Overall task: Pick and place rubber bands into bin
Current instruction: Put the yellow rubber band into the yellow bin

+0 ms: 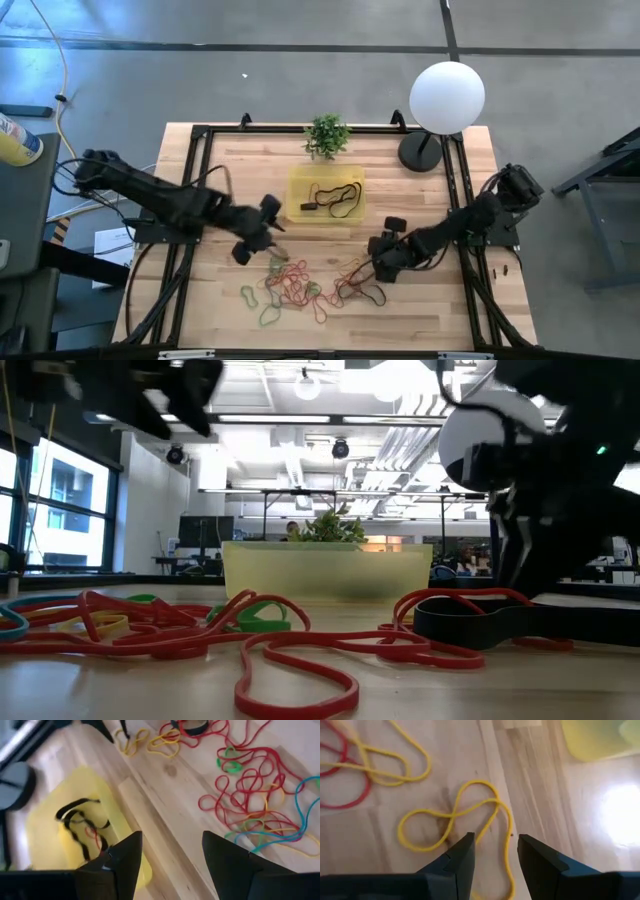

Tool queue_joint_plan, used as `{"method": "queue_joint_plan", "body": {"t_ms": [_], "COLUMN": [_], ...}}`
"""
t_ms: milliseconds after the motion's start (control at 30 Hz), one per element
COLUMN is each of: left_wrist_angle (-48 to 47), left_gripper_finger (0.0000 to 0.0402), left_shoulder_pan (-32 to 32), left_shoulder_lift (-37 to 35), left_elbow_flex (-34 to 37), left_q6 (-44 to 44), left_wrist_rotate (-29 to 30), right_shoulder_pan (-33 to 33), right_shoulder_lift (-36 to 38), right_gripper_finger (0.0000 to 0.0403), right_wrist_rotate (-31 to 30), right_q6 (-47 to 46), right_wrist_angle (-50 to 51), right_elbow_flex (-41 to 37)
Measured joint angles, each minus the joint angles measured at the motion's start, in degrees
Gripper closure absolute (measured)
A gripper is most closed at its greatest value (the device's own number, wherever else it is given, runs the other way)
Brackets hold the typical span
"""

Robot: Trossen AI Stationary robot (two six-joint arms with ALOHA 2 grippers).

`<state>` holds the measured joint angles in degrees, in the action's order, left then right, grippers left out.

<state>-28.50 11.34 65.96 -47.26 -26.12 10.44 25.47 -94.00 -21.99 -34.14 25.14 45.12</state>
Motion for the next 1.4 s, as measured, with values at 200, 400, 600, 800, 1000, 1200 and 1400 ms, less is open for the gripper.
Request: {"method": "queue_joint_plan", "body": {"t_ms": [200, 400, 600, 800, 1000, 1200, 1400], "left_wrist_angle": [1.88, 0.98, 1.52, 1.57, 1.47, 1.34, 1.34], "left_gripper_finger": [0.0204, 0.0204, 0.0204, 0.0204, 0.0204, 0.0204, 0.0204], "left_shoulder_pan": [10.59, 19.25, 24.00, 25.91, 25.81, 25.81, 25.81], "left_shoulder_lift": [-7.88, -10.94, -10.89, -10.87, -10.85, -10.82, -10.82], "left_elbow_flex": [6.18, 8.47, 8.44, 8.44, 8.44, 8.44, 8.41], "left_q6": [9.16, 15.50, 17.69, 18.54, 18.92, 18.92, 18.92], "left_wrist_rotate": [9.89, 19.59, 24.76, 26.93, 27.12, 27.12, 27.12], "right_shoulder_pan": [-3.86, -6.79, -9.08, -10.64, -10.51, -10.07, -8.57], "right_shoulder_lift": [0.35, 0.35, 0.31, 0.23, 0.09, 0.93, 5.81], "right_gripper_finger": [0.0263, 0.0263, 0.0286, 0.0361, 0.0392, 0.0398, 0.0401], "right_wrist_rotate": [6.07, 11.84, 16.55, 18.65, 20.54, 19.17, 16.47], "right_q6": [1.07, 2.28, 4.33, 5.51, 7.04, 8.74, 9.58], "right_wrist_angle": [-9.20, -11.65, -11.95, -11.84, -12.35, -10.28, -3.78], "right_elbow_flex": [-4.73, -5.74, -5.79, -5.83, -5.85, -4.48, -2.45]}}
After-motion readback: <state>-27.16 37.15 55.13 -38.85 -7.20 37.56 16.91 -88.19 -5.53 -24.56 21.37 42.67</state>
